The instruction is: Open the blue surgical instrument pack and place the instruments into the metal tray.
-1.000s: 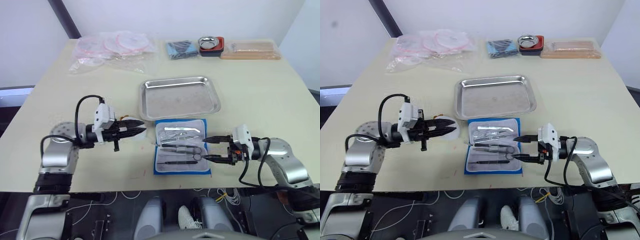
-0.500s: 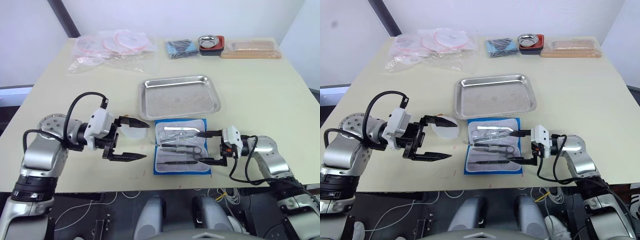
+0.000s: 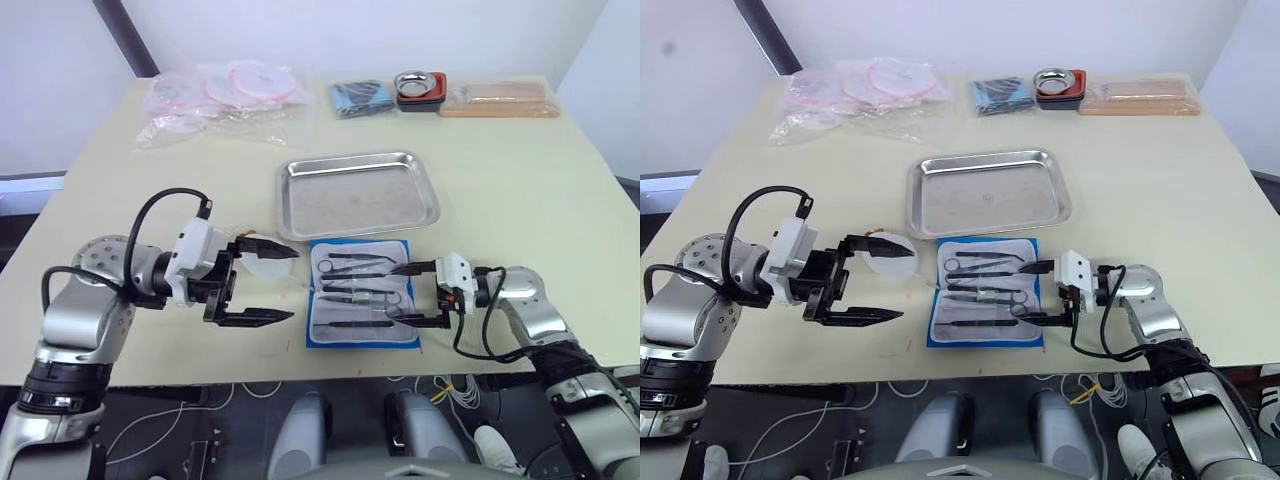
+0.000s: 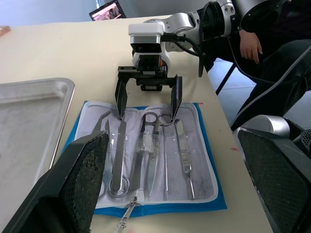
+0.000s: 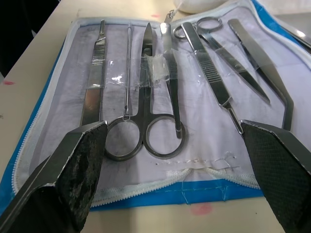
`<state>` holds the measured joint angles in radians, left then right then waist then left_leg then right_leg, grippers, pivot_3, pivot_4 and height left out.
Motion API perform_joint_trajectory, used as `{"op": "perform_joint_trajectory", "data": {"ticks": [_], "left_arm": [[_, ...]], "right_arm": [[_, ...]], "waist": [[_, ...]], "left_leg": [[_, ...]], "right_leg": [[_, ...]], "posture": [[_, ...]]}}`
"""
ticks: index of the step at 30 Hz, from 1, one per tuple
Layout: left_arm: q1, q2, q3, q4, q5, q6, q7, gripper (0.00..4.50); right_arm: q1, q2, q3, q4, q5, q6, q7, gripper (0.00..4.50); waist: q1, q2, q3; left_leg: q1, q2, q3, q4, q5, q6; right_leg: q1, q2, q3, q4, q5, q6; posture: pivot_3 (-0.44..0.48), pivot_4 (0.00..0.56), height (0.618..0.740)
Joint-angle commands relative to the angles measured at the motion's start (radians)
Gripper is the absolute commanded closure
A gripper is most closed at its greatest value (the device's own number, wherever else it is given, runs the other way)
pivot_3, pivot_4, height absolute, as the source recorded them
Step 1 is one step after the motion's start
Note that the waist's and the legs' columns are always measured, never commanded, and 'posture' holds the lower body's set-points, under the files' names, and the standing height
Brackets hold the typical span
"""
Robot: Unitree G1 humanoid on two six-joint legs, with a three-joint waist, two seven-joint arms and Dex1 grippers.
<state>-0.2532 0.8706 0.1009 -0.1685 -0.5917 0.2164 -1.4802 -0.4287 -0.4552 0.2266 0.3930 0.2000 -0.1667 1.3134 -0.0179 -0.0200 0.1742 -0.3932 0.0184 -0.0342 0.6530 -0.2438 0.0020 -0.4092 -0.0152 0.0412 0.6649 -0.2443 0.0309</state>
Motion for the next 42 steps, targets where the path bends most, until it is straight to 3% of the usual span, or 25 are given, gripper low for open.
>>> {"op": "perform_joint_trajectory", "data": {"ticks": [1, 10, 15, 20, 21, 22, 24, 25, 26, 27, 42], "left_arm": [[-0.003, -0.008, 0.016, -0.014, -0.011, -0.011, 0.008, 0.04], [-0.033, -0.050, -0.012, 0.091, 0.042, -0.060, 0.016, 0.04], [-0.165, -0.136, -0.098, 0.298, 0.184, -0.191, 0.051, 0.04], [-0.271, -0.198, -0.162, 0.477, 0.249, -0.261, 0.005, 0.04], [-0.290, -0.204, -0.183, 0.518, 0.272, -0.279, -0.010, 0.59], [-0.308, -0.211, -0.199, 0.554, 0.291, -0.297, -0.023, 0.69], [-0.338, -0.230, -0.214, 0.612, 0.313, -0.330, -0.029, 1.34], [-0.359, -0.247, -0.218, 0.645, 0.319, -0.335, -0.027, 2.08], [-0.381, -0.266, -0.224, 0.677, 0.323, -0.340, -0.029, 2.21], [-0.398, -0.279, -0.229, 0.703, 0.331, -0.348, -0.027, 3.02], [-0.602, -0.395, -0.261, 1.140, 0.502, -0.524, 0.055, 3.09]], "right_arm": [[0.019, -0.024, 0.055, 0.047, -0.083, 0.069, -0.016, 0.00], [0.023, -0.031, 0.080, 0.056, -0.090, 0.101, -0.024, 0.00], [0.023, -0.027, 0.080, 0.064, -0.086, 0.090, -0.023, 0.00], [0.019, -0.020, 0.075, 0.075, -0.089, 0.067, -0.039, 0.00], [0.018, -0.019, 0.075, 0.076, -0.088, 0.067, -0.040, 0.00], [0.018, -0.018, 0.075, 0.076, -0.087, 0.068, -0.041, 0.00], [0.019, -0.016, 0.075, 0.073, -0.084, 0.071, -0.043, 0.00], [0.020, -0.014, 0.075, 0.072, -0.083, 0.071, -0.045, 0.00], [0.022, -0.013, 0.074, 0.070, -0.083, 0.071, -0.047, 0.00], [0.023, -0.012, 0.074, 0.069, -0.083, 0.071, -0.049, 0.00], [0.035, 0.006, 0.071, 0.057, -0.083, 0.073, -0.073, 0.00]], "waist": [[0.000, 0.000, 0.000], [0.001, -0.003, -0.003], [0.006, -0.005, -0.005], [-0.002, -0.006, -0.006], [-0.002, -0.006, -0.006], [-0.002, -0.006, -0.006], [0.000, -0.006, -0.007], [0.000, -0.006, -0.007], [0.001, -0.006, -0.007], [0.001, -0.006, -0.007], [-0.011, -0.007, -0.008]], "left_leg": [[0.000, 0.000, 0.000, 0.000, 0.000, 0.000], [0.013, 0.001, 0.001, -0.001, 0.000, 0.000], [0.013, 0.000, 0.000, -0.001, 0.000, 0.000], [0.013, 0.000, 0.001, -0.001, 0.000, 0.000], [0.013, 0.000, 0.001, -0.001, 0.000, 0.000], [0.013, 0.000, 0.001, -0.001, 0.000, 0.000], [0.013, 0.000, 0.000, -0.001, 0.000, 0.000], [0.013, 0.000, 0.000, -0.001, 0.000, 0.000], [0.013, 0.000, 0.000, -0.001, 0.000, 0.000], [0.013, 0.000, 0.000, -0.001, 0.000, 0.000], [0.013, 0.000, 0.000, -0.001, 0.000, 0.000]], "right_leg": [[0.000, 0.000, 0.000, 0.000, 0.001, -0.001], [0.012, 0.002, 0.000, -0.002, -0.002, -0.002], [0.013, 0.002, 0.000, -0.002, -0.002, -0.001], [0.012, 0.003, 0.000, -0.002, 0.001, -0.002], [0.012, 0.003, 0.001, -0.002, 0.001, -0.002], [0.012, 0.003, 0.001, -0.002, 0.001, -0.002], [0.012, 0.003, 0.000, -0.001, 0.001, -0.002], [0.012, 0.004, 0.000, -0.001, 0.001, -0.002], [0.012, 0.004, 0.000, -0.001, 0.001, -0.002], [0.013, 0.004, 0.001, -0.001, 0.001, -0.001], [0.012, 0.005, 0.001, -0.001, 0.001, -0.001]], "posture": [[0.000, 0.150, 0.740], [0.000, 0.150, 0.740], [0.000, 0.150, 0.740], [0.000, 0.150, 0.740], [0.000, 0.150, 0.740], [0.000, 0.150, 0.740], [0.000, 0.150, 0.740], [0.000, 0.150, 0.740], [0.000, 0.150, 0.740], [0.000, 0.150, 0.740], [0.000, 0.150, 0.740]]}}
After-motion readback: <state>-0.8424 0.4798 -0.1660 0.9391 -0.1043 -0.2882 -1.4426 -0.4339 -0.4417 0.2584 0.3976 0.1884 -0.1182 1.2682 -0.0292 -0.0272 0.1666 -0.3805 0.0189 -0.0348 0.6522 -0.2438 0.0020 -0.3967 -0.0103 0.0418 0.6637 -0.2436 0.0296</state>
